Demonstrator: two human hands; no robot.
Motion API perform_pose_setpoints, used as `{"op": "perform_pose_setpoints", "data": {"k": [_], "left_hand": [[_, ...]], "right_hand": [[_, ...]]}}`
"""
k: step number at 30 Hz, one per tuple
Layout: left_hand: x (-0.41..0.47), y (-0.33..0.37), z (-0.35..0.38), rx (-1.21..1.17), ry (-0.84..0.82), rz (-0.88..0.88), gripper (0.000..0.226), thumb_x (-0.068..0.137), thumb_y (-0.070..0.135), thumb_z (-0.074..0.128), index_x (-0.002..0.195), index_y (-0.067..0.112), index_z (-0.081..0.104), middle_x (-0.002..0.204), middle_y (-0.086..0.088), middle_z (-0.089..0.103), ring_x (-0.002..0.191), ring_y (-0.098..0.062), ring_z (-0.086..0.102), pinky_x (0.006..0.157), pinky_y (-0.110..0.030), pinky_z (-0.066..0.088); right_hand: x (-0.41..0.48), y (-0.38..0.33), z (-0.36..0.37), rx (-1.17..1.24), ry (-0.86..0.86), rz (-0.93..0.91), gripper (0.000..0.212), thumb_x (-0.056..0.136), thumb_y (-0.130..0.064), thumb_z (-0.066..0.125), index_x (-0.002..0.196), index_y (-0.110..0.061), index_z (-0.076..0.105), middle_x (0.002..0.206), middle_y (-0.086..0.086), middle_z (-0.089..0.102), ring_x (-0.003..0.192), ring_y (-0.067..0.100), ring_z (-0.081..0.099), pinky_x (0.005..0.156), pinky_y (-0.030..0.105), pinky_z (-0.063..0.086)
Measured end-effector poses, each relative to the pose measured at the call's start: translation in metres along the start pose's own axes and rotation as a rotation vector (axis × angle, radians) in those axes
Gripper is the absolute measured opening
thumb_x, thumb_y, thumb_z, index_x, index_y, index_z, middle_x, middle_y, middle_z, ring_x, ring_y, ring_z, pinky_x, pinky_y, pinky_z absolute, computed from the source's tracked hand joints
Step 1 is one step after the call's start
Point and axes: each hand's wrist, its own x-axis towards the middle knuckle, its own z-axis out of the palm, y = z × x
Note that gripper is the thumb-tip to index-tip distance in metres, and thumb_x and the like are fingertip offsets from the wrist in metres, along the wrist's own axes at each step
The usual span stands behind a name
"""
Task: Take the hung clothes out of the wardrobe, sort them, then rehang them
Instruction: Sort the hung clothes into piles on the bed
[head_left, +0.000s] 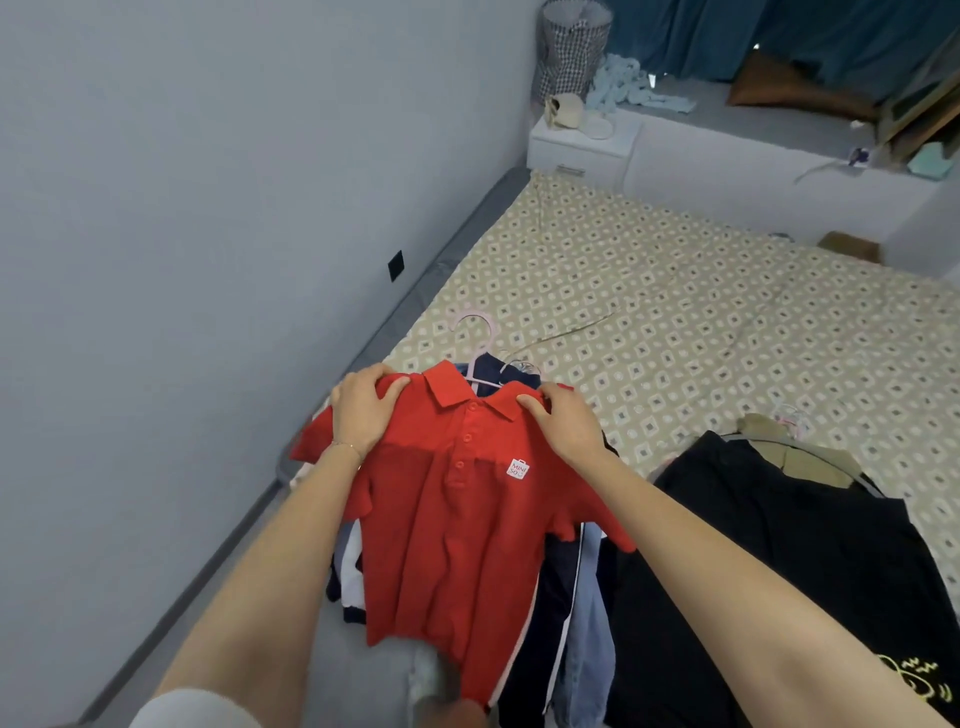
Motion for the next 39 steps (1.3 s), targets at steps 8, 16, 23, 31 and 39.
{"op": "perform_pose_setpoints", "data": {"k": [8,16,23,31,39], "left_hand": [[0.072,-0.025,0.060,-0.045,-0.179,-0.022,0.024,0.093,0.039,0.062,0.096,0.017,0.072,0.096,-0.002,0.074,0.097,-0.025,0.065,0.092,-0.041,0.045],[0.148,-0.078,0.130,-0.060,-0.402,-0.045,0.017,0.094,0.035,0.058,0.093,0.021,0.068,0.090,0.003,0.070,0.089,-0.022,0.064,0.092,-0.047,0.047],[0.177,-0.094,0.177,-0.026,-0.507,-0.010,0.016,0.096,0.023,0.058,0.091,0.010,0.066,0.084,-0.001,0.067,0.078,-0.017,0.059,0.076,-0.039,0.048],[0.174,-0.105,0.201,-0.034,-0.490,0.047,0.032,0.095,0.018,0.063,0.123,0.003,0.061,0.123,-0.014,0.063,0.116,-0.031,0.057,0.101,-0.041,0.042],[0.153,-0.069,0.202,0.156,-0.537,0.278,0.055,0.097,0.035,0.056,0.148,0.021,0.042,0.154,-0.006,0.039,0.145,-0.025,0.030,0.119,-0.052,0.017]], "right_hand": [[0.068,0.028,0.036,-0.019,-0.013,0.152,0.034,0.096,-0.042,0.055,0.101,-0.010,0.063,0.095,0.010,0.065,0.089,0.029,0.061,0.070,0.034,0.041],[0.134,0.050,0.084,-0.033,-0.056,0.336,0.036,0.097,-0.037,0.058,0.117,-0.007,0.064,0.112,0.011,0.066,0.104,0.029,0.063,0.083,0.039,0.050],[0.164,0.081,0.116,-0.078,-0.067,0.430,0.034,0.098,-0.035,0.056,0.118,-0.009,0.063,0.115,0.010,0.066,0.106,0.029,0.062,0.079,0.035,0.047],[0.163,0.096,0.139,-0.147,-0.082,0.478,0.048,0.096,-0.033,0.056,0.140,-0.015,0.048,0.139,0.013,0.051,0.128,0.033,0.046,0.104,0.046,0.039],[0.125,0.093,0.112,-0.306,-0.067,0.399,0.066,0.096,-0.040,0.055,0.152,-0.021,0.029,0.151,0.009,0.037,0.140,0.029,0.031,0.113,0.043,0.023]]}}
